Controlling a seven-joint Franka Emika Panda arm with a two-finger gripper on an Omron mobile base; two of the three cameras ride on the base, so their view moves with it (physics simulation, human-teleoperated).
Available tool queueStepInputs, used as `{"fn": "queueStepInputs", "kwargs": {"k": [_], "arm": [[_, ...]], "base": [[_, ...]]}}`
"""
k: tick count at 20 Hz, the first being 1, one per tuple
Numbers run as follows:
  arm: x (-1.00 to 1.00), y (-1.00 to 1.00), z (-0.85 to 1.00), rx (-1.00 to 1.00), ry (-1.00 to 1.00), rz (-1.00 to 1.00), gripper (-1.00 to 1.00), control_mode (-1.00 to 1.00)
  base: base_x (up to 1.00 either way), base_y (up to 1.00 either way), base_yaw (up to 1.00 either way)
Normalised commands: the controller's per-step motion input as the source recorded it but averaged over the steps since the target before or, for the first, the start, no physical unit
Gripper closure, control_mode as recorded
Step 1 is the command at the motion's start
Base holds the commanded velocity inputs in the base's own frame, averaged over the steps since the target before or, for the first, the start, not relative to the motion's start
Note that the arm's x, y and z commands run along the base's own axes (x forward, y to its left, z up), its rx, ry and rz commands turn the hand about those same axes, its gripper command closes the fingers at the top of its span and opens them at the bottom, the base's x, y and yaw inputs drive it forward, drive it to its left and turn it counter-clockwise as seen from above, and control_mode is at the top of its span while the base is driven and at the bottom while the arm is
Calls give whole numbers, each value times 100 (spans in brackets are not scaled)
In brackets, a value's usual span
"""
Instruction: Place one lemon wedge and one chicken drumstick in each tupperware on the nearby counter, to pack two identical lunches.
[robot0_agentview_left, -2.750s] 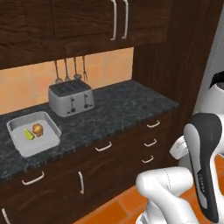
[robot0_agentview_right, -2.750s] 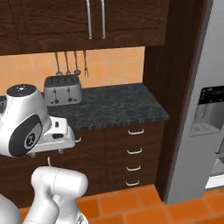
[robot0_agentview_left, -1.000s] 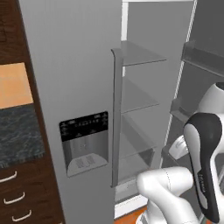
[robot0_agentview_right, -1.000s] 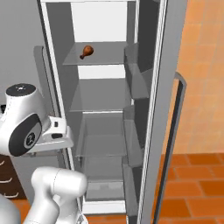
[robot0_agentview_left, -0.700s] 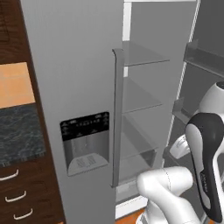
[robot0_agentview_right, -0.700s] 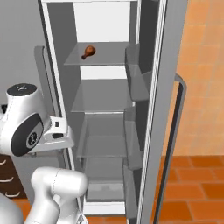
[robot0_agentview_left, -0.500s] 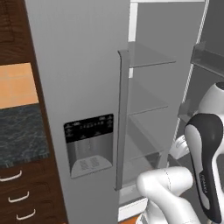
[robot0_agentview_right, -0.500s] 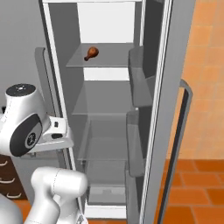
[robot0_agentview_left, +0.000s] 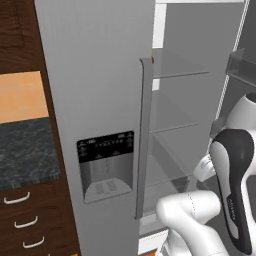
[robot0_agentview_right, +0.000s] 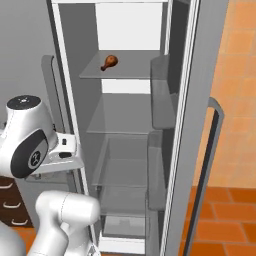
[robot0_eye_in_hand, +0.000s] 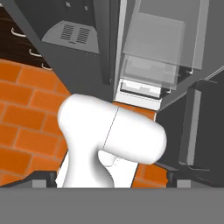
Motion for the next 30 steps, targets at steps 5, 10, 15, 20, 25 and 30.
{"fn": "queueStepInputs", "kwargs": {"k": [5,10,15,20,25,30], "arm": [[0,0,0,0,0,0,-100,100],[0,0,0,0,0,0,-100,100],[-5,0,6,0,-4,0,-100,-100],[-2,0,73,-1,-26,2,-100,-100],[81,4,100,14,-9,0,-100,-100],[82,-14,98,32,3,13,-100,-100]], "base": [[17,-41,-1],[1,-5,0],[0,0,0],[0,0,0],[0,0,0],[0,0,0]]}}
